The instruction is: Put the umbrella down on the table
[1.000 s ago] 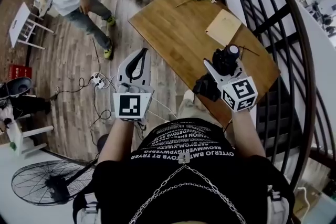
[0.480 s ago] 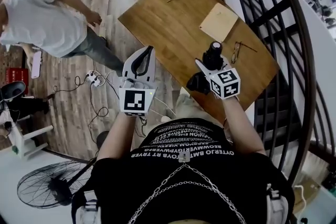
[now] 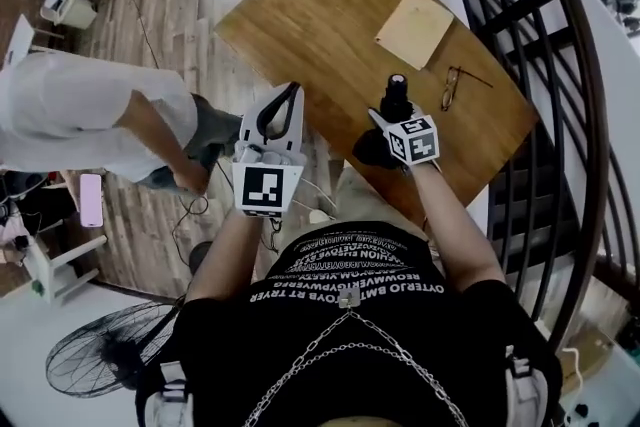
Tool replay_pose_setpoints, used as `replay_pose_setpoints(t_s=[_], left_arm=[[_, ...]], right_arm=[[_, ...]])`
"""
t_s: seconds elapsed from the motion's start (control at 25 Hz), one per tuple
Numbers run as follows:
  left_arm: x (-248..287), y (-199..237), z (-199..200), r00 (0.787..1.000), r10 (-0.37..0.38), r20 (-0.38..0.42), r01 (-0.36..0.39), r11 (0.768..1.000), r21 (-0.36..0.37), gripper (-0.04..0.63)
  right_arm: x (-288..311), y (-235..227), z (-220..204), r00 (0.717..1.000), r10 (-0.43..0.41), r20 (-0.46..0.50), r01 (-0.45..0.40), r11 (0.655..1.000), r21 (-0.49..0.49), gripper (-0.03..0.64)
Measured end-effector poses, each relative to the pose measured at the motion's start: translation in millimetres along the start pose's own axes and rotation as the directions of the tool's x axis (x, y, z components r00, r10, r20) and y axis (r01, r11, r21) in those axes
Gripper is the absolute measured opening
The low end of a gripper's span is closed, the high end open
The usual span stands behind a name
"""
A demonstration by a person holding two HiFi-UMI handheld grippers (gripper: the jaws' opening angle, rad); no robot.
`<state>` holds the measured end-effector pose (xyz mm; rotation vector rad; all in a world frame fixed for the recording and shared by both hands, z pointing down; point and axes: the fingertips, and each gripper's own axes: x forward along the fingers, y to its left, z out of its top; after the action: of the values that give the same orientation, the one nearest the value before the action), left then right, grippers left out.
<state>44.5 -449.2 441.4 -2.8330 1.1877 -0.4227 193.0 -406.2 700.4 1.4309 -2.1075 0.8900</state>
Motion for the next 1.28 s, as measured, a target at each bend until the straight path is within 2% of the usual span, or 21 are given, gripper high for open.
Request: replay_pose_setpoints(t_s=[0.36, 0.52, 0.64, 0.72, 0.84, 1.0, 1.12, 1.2, 1.28], left_arm=[[16.0, -3.6, -6.3, 1.0, -0.018, -0.021, 0.018, 1.0, 0.001, 0.031], [24.9, -5.8, -6.9, 1.0, -0.025, -0.017, 0.025, 1.0, 0.004, 0.031], [30.4, -4.1, -3.9, 1.0, -0.021, -0.007, 0.021, 1.0, 0.005, 0.031], [33.0, 0.6, -1.2, 1.0, -0.011, 0.001, 0.011, 1.0, 0.004, 0.031], [35.2, 11.0, -0.1, 1.0, 0.01, 0.004, -0.01, 1.0, -0.001, 0.031], [29.6, 23.0, -5.1, 0.999, 0.04, -0.007, -0.04, 0.999, -0.014, 0.031], [23.8, 32.3, -8.4, 0.998, 0.062, -0.014, -0.063, 0.998, -0.023, 0.031], [20.1, 38.4, -8.5, 0.997, 0.08, -0.015, -0.081, 0.996, -0.027, 0.031], [17.0, 43.1, -5.7, 0.995, 0.096, -0.01, -0.096, 0.995, -0.03, 0.031]], right_arm=[[37.3, -18.1, -16.8, 0.998, -0.029, -0.062, 0.032, 0.999, 0.035, 0.25], [60.2, -30.6, -28.8, 0.989, -0.06, -0.132, 0.07, 0.995, 0.071, 0.264], [68.4, -36.6, -40.7, 0.976, -0.086, -0.2, 0.101, 0.993, 0.066, 0.269], [69.8, -40.9, -49.5, 0.968, -0.097, -0.231, 0.112, 0.992, 0.053, 0.305], [63.6, -46.5, -52.1, 0.966, -0.109, -0.235, 0.119, 0.993, 0.029, 0.322], [42.7, -50.0, -34.2, 0.976, -0.13, -0.176, 0.136, 0.991, 0.018, 0.322], [17.8, -45.8, 2.6, 0.986, -0.154, -0.06, 0.154, 0.988, -0.004, 0.307], [-3.4, -37.9, 38.6, 0.986, -0.157, 0.062, 0.16, 0.987, -0.034, 0.204], [-26.8, -28.2, 75.2, 0.97, -0.152, 0.189, 0.168, 0.983, -0.074, 0.105]])
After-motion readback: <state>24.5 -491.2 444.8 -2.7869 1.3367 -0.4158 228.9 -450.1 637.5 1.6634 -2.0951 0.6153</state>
